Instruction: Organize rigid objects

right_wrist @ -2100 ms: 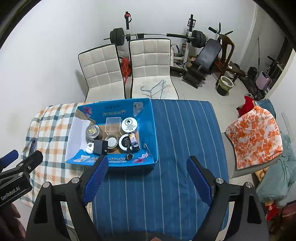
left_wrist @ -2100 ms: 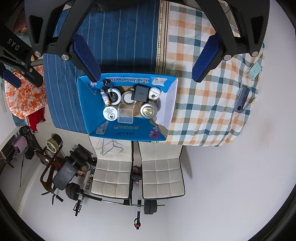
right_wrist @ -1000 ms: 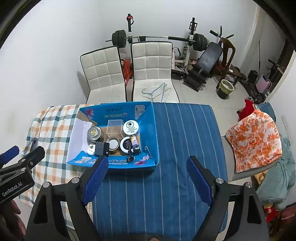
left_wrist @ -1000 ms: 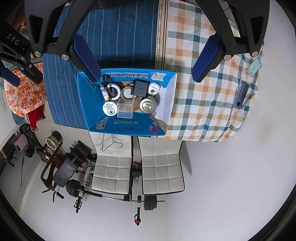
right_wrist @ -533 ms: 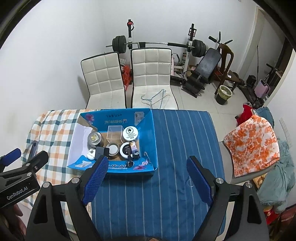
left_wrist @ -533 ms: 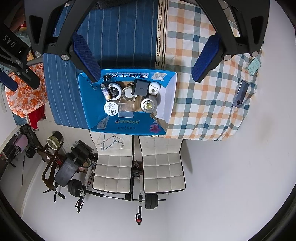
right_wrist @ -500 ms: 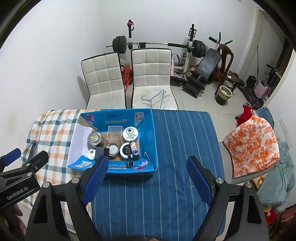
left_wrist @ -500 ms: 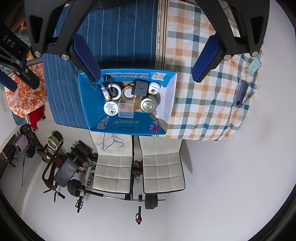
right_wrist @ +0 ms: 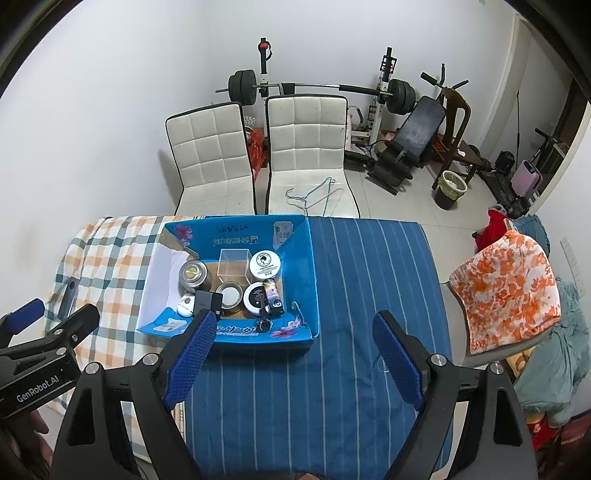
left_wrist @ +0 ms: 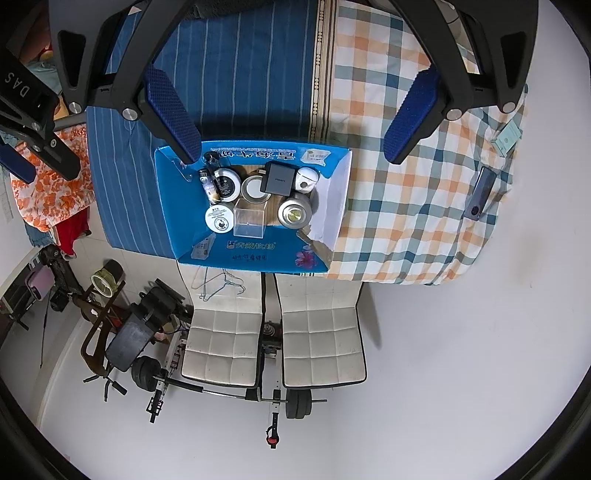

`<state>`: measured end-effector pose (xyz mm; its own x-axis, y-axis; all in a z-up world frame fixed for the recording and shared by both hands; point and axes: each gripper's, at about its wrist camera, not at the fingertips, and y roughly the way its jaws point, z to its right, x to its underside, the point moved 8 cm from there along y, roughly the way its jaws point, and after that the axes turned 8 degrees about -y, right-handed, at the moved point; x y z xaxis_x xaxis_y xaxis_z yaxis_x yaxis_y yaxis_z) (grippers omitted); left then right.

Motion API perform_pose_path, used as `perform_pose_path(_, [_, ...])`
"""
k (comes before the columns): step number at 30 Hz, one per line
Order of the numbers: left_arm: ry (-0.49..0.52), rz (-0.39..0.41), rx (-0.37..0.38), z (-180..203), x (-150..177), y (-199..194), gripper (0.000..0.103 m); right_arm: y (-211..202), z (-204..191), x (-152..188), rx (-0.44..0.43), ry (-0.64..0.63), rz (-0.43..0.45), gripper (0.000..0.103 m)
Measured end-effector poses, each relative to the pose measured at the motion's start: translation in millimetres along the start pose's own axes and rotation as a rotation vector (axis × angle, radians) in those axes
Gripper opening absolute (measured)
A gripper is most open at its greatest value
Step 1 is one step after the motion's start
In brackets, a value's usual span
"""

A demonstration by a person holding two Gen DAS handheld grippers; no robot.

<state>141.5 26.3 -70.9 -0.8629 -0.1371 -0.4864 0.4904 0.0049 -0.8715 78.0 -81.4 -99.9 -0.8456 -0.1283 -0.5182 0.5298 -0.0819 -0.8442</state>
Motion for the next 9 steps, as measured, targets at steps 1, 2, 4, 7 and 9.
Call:
perform_pose_path(1, [0.001, 0.000, 0.001, 0.2, -0.2, -0.1, 0.101, -0.1, 0.0, 0.0, 0.000, -0.001, 0.001, 0.089])
perform_pose_path(2, [0.001, 0.001, 0.001, 0.2, 0.1, 0.0, 0.101, 0.1, -0.1, -0.1, 0.000, -0.003, 0.000, 0.089])
perform_pose_path(4, [0.001, 0.003, 0.001, 0.5, -0.1, 0.1, 0.101, 0.1, 0.0, 0.3, -0.001, 0.000, -0.001, 0.089])
perform_pose_path(7, [0.000, 0.016, -0.001, -1.2, -0.5, -4.3, 0.101, -0.1, -0.1, 0.2, -0.001, -0.002, -0.001, 0.089])
perform_pose_path(9, [-0.001, 0.019, 0.001, -1.4, -0.5, -5.7, 0.101, -0.2, -0.2, 0.5, -0.001, -0.004, -0.001, 0.089])
